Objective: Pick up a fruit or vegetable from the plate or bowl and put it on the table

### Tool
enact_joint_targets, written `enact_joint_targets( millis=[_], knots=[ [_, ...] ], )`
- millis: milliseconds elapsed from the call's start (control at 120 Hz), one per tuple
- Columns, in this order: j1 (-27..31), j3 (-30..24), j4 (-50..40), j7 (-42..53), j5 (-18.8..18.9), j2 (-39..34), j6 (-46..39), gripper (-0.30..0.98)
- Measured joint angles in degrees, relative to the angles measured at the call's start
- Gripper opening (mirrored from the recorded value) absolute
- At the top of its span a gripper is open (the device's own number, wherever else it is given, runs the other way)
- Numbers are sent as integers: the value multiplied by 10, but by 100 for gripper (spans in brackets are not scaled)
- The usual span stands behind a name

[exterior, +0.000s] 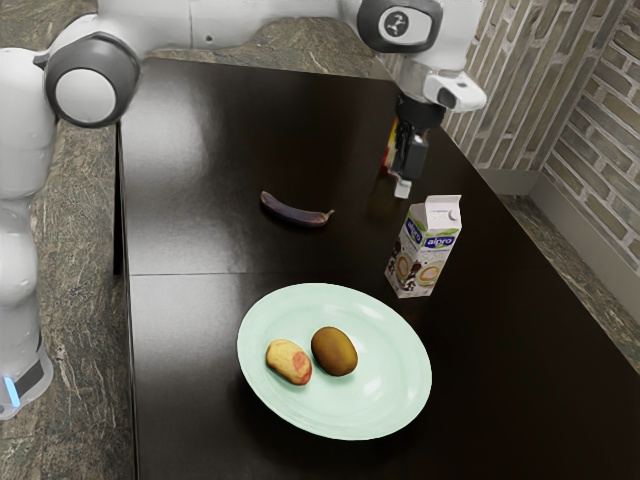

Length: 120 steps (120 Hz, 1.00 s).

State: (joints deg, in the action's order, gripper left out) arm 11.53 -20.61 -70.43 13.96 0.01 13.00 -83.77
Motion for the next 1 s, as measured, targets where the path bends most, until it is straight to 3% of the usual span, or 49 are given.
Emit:
enact_joint_targets(
  millis=[375, 792, 1000],
  knots=[
    [0, -92, -9, 185, 95, 39, -49, 69],
    [-16, -122, -34, 314, 129, 90, -80, 69],
    [-33, -138, -80, 349, 134, 50, -86, 69]
  ],
)
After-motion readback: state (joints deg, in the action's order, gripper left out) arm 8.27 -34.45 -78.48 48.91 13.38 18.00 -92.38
